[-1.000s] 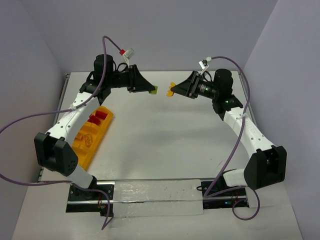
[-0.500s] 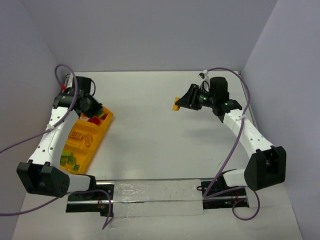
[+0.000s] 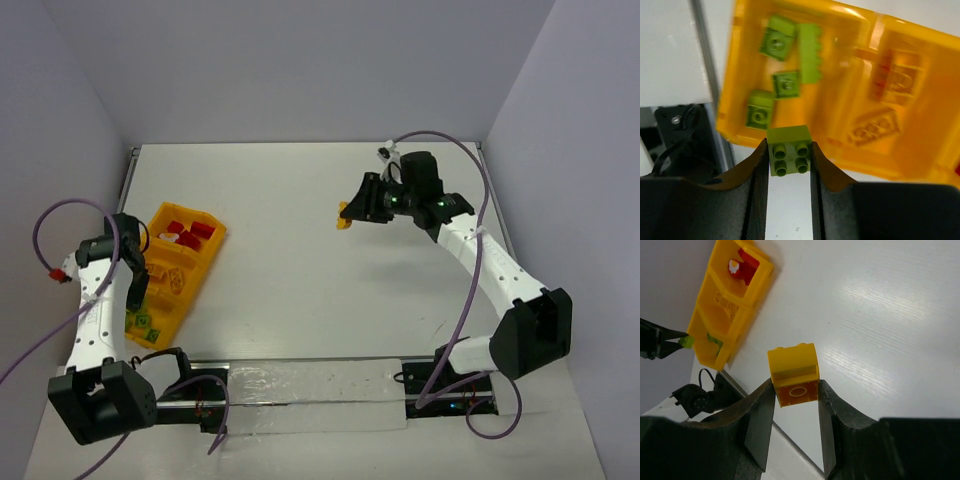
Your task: Sort the legos into containers by color
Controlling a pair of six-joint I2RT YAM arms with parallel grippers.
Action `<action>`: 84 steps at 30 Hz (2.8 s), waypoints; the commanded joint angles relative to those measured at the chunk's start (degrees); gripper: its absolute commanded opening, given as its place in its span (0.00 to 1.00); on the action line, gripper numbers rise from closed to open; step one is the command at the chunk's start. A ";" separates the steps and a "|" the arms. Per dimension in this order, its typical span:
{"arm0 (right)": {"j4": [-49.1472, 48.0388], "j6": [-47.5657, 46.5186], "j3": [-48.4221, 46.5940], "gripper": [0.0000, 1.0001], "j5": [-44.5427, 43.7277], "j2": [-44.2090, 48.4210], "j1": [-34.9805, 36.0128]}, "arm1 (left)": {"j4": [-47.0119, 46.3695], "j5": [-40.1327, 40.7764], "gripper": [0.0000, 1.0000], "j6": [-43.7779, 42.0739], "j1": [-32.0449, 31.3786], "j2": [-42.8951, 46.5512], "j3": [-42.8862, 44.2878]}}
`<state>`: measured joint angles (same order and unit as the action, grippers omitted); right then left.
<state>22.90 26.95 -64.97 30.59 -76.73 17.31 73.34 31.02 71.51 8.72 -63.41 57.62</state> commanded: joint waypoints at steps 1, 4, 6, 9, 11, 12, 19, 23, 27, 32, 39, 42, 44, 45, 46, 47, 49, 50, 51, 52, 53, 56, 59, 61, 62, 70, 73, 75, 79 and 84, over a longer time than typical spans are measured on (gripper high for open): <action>2.41 -3.30 -6.48 0.00 -5.79 -1.24 5.98 | -3.22 -2.02 0.00 -3.06 7.81 2.58 -4.01; 1.28 -2.53 -6.05 0.00 -4.24 -2.71 6.94 | -5.64 -4.71 0.00 -5.65 12.50 1.63 -5.32; 1.28 -2.66 -5.69 0.00 -4.04 -3.12 7.32 | -7.40 -6.79 0.00 -7.09 13.60 1.62 -6.90; 1.27 -2.65 -5.82 0.00 -4.35 -2.94 7.96 | -8.13 -7.33 0.00 -7.52 14.89 1.00 -7.04; 1.25 -2.57 -5.91 0.00 -4.33 -2.73 8.31 | -8.24 -7.03 0.00 -7.63 15.53 0.36 -6.67; 1.38 -2.65 -6.00 0.00 -4.37 -2.73 8.40 | -8.28 -6.85 0.00 -7.68 15.89 0.09 -6.54; 2.50 -3.23 -7.53 0.00 -5.19 -4.13 10.21 | -10.41 -7.29 0.21 -8.66 18.18 0.04 -6.56; 3.09 -3.75 -9.78 0.00 -6.91 -5.29 13.10 | -11.08 -7.06 0.76 -10.00 18.94 0.16 -5.95; 3.51 -3.84 -10.42 0.00 -7.38 -7.56 14.99 | -11.38 -6.92 0.95 -12.71 19.14 -0.01 -3.99; 5.42 -4.40 -12.72 0.00 -9.50 -10.40 17.64 | -18.76 -16.91 0.94 -25.97 19.06 4.59 -0.18; 3.29 -4.10 -11.58 0.10 -13.89 -17.57 18.99 | -24.30 -26.28 0.95 -35.81 17.21 11.21 4.43; 1.69 -4.09 -14.42 0.12 -14.99 -22.30 20.78 | -23.58 -27.72 0.95 -36.94 13.95 9.50 5.69; 1.78 -4.27 -16.24 0.11 -15.45 -25.76 22.22 | -23.68 -28.02 0.95 -37.06 12.37 9.36 5.50; 1.93 -4.41 -17.82 0.11 -15.40 -27.98 22.80 | -23.82 -28.17 0.95 -37.12 12.09 9.36 5.41; 2.03 -4.33 -19.40 0.11 -15.56 -29.34 23.91 | -23.86 -28.39 0.95 -37.14 11.85 9.30 5.33; 2.01 -4.05 -20.33 0.11 -15.64 -30.98 24.62 | -23.86 -28.75 0.95 -37.19 11.67 9.13 5.31; 1.62 -2.67 -21.78 0.13 -15.57 -34.38 25.59 | -23.87 -29.64 0.95 -37.24 11.22 8.73 5.39; 1.61 -1.70 -22.32 0.21 -15.95 -35.43 25.85 | -24.13 -30.40 0.95 -37.50 10.69 8.21 5.39; 1.44 -0.66 -23.02 0.31 -17.04 -36.14 26.02 | -24.46 -30.59 0.95 -37.75 10.14 7.84 5.41; 1.34 0.03 -23.50 0.41 -17.15 -36.94 25.99 | -24.19 -30.87 0.97 -37.75 8.97 7.08 5.79; 1.23 0.73 -23.99 0.51 -17.26 -37.73 25.95 | -23.91 -31.14 0.98 -37.76 7.80 6.32 6.16; 2.72 1.08 -26.13 0.71 -17.31 -39.01 25.93 | -22.40 -27.07 0.99 -36.64 -0.53 2.75 7.74; 3.23 1.14 -26.60 0.77 -17.58 -37.63 25.73 | -21.98 -24.95 0.99 -34.16 -7.10 -0.16 9.74; 3.03 1.54 -25.33 0.79 -18.29 -35.31 25.22 | -21.84 -24.12 0.98 -32.71 -12.79 -2.82 10.83; 2.51 1.70 -24.13 0.79 -18.97 -33.73 24.80 | -21.84 -23.63 0.95 -31.95 -16.13 -4.67 11.37; 1.26 1.08 -7.89 0.79 -22.06 -16.26 14.29 | -21.31 -24.87 0.86 -27.91 -31.52 -15.65 14.26; 2.15 0.25 -0.94 0.79 -22.98 -10.21 9.98 | -21.71 -26.06 0.89 -30.99 -36.98 -19.21 13.96; 2.59 -0.15 1.97 0.79 -23.16 -6.31 7.82 | -22.50 -26.72 0.92 -33.69 -40.02 -20.61 13.25; 4.55 -1.10 5.79 0.79 -23.99 -1.11 6.40 | -23.71 -25.39 0.99 -37.40 -43.92 -23.70 10.72; 5.31 -0.98 6.70 0.79 -23.82 0.70 6.33 | -26.58 -23.89 0.92 -37.04 -45.12 -26.71 8.09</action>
<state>27.61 26.93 -58.57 7.68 -78.50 23.48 50.35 5.56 35.82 -35.69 -87.95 67.39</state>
